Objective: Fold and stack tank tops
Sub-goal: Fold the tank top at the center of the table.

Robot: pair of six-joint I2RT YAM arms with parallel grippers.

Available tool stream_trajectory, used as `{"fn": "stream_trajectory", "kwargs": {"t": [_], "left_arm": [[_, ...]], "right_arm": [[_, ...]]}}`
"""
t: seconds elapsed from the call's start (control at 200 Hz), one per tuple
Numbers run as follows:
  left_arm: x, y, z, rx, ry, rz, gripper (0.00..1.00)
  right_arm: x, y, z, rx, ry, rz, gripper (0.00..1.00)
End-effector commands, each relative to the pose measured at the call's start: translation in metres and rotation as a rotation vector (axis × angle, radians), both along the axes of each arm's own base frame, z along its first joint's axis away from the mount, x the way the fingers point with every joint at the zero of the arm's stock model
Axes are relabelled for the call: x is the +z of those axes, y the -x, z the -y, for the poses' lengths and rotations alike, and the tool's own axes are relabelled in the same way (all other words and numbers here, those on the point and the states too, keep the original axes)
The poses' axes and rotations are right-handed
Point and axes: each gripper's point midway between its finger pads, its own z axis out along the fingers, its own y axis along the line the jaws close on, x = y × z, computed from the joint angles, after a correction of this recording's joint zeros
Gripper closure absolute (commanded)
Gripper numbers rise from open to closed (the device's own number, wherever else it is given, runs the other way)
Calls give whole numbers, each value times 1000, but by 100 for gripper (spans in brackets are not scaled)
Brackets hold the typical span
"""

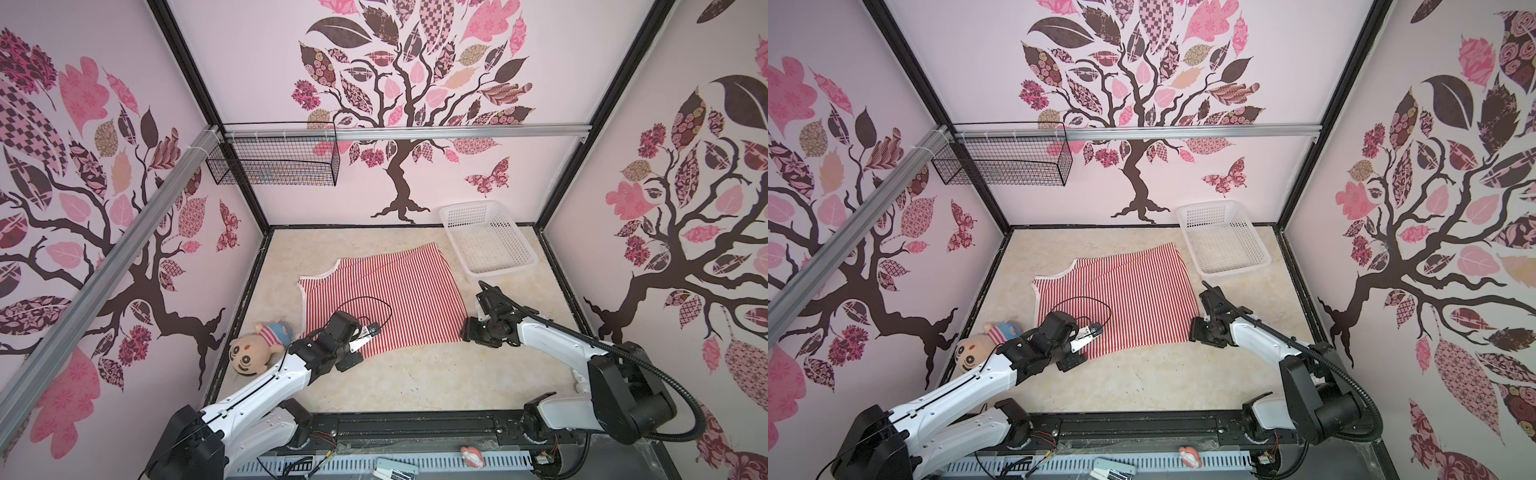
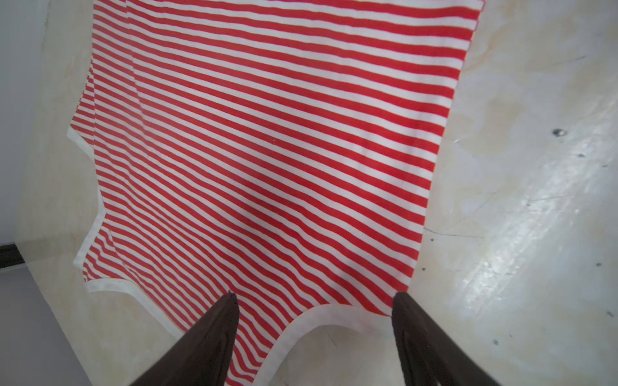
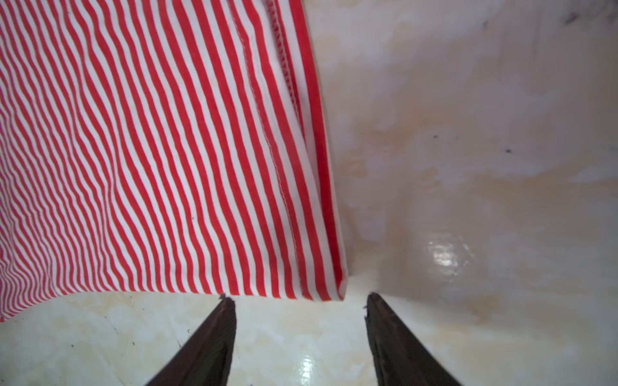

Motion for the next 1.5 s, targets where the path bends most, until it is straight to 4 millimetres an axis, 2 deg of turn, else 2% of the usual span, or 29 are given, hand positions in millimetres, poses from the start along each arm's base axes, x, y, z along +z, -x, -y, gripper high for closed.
{"fn": "stream_trajectory", "kwargs": {"t": [0.0,0.23,0.59,0.69,0.781,0.866,0.911,1.016,1.121,1.376,1.491], "left_arm": [[-11,8,-1,-17,-25,-35,23],[-30,8,-13,-5,-105,-48,21],[-42,8,-12,22,-100,-69,22],[-42,8,-10,23,-87,-74,30],[-43,10,-10,21,-92,-93,46],[-42,11,-11,24,-100,-103,65],[-41,11,-11,24,-101,-102,71],[-40,15,-10,13,-90,-114,75],[-38,21,-8,-14,-72,-126,76],[-27,39,2,-75,7,-174,78],[-23,50,6,-111,36,-212,79]], "right_arm": [[-6,1,1,9,0,-15,36],[-15,-3,-4,22,-14,-41,39],[-19,-3,-6,37,-8,-68,50],[-17,-3,-5,34,-4,-63,53],[-15,-3,-5,31,-3,-59,54],[-14,-4,-4,29,-4,-55,66],[-13,-4,-5,29,-6,-55,72],[-9,-5,-5,26,-9,-46,86],[-3,-5,-6,24,-22,-29,95],[17,11,-9,28,-77,-29,93],[18,24,-8,28,-94,-50,92]]}}
